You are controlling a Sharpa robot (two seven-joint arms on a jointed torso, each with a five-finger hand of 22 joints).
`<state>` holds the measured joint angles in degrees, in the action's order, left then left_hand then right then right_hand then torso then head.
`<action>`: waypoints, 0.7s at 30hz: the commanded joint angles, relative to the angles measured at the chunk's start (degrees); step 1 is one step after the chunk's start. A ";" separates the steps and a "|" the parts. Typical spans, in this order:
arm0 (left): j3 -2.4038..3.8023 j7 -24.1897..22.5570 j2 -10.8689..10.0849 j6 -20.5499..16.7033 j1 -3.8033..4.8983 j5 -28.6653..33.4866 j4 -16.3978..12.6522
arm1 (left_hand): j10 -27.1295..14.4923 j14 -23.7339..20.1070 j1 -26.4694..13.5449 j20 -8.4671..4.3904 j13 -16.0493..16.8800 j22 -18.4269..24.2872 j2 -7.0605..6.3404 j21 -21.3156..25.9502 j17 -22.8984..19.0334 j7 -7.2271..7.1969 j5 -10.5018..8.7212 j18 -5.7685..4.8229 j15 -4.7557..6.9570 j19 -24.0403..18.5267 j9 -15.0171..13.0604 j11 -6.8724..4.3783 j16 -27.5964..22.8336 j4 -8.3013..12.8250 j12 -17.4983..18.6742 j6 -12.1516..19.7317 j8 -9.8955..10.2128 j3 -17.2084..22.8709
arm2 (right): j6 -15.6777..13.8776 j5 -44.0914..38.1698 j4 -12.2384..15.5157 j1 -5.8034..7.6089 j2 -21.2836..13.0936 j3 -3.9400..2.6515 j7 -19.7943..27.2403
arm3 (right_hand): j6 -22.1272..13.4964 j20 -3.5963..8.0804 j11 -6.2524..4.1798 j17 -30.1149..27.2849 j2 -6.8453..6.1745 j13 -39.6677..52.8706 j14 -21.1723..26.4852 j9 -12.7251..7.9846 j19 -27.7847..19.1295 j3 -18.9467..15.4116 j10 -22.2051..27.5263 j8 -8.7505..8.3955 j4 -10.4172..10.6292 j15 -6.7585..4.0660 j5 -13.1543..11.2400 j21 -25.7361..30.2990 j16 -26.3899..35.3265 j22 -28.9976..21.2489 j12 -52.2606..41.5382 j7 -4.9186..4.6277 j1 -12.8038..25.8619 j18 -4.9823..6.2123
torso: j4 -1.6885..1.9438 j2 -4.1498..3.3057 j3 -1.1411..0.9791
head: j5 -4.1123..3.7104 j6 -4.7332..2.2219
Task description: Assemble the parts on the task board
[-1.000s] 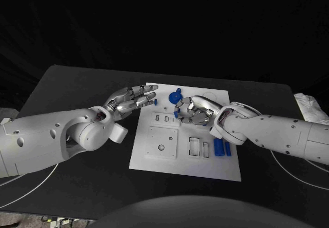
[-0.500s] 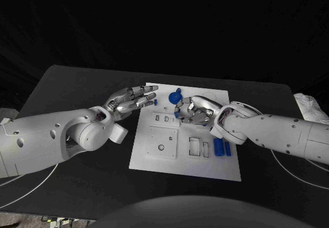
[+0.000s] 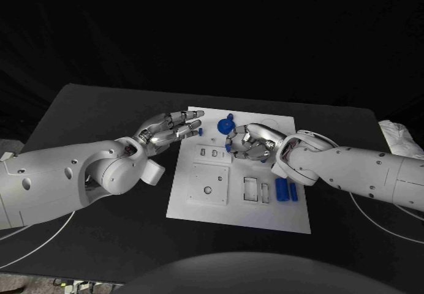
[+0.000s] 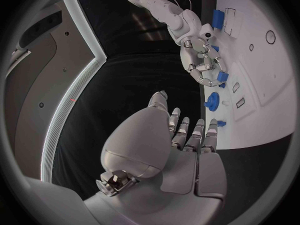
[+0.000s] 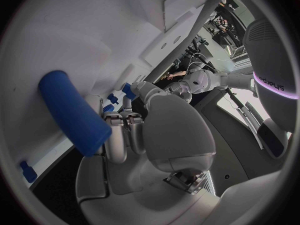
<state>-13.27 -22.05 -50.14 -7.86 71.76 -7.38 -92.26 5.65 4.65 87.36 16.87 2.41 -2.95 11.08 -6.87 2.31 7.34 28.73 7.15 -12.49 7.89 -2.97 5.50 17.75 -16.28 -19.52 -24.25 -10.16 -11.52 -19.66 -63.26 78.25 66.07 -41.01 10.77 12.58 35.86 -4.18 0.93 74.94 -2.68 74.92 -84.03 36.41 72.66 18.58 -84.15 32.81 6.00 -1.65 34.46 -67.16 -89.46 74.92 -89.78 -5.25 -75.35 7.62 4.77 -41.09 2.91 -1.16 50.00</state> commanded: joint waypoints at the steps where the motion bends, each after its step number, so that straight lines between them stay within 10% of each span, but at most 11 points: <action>1: 0.04 -0.26 0.15 1.06 0.00 -0.30 -0.08 | 0.06 0.02 0.25 0.02 0.09 -0.09 0.13 -0.34 0.10 0.26 0.23 -0.52 -0.26 0.52 -0.07 0.26 0.20 -0.03 -0.22 -0.19 -0.30 0.27 | 2.70 -1.20 -0.24 -0.49 0.00 0.39 -2.77 | 0.03 -0.71 0.18 14.12 0.18 15.08 -4.82 0.04 -0.97 0.04 -5.85 -0.23 -0.21 0.19 0.31 0.28 0.41 7.77 -0.22 -0.40 -0.35 -2.18 | 0.00 -0.02 -0.01 | -0.02 0.00; 21: 0.04 -0.20 0.19 1.10 -0.04 -0.30 -0.03 | 0.06 0.02 0.25 0.02 0.09 -0.09 0.13 -0.34 0.10 0.26 0.23 -0.52 -0.26 0.52 -0.07 0.26 0.20 -0.03 -0.22 -0.19 -0.30 0.27 | 3.27 -1.54 -0.39 -0.49 0.14 0.39 -3.55 | -0.13 -0.93 0.49 13.63 0.01 15.08 -4.22 -0.49 -1.82 0.36 -5.85 -0.70 -0.62 0.44 0.61 1.42 0.92 7.44 -0.22 -0.80 -0.35 -1.97 | 0.01 -0.02 -0.01 | 0.00 0.00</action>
<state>-13.27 -21.97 -50.07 -7.76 71.72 -7.43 -92.20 5.65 4.65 87.36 16.87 2.41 -2.95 11.08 -6.87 2.31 7.34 28.73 7.15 -12.49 7.88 -2.98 5.50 17.75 -16.28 -19.52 -24.25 -10.16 -11.52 -19.06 -63.75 78.18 66.22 -40.90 10.65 11.29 35.79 -3.98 1.14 74.93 -2.68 74.91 -84.02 35.99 72.45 18.91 -83.94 32.46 5.68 -1.66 34.73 -66.01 -88.69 74.91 -89.78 -5.76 -75.34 9.42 4.77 -41.09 2.91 -1.18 50.00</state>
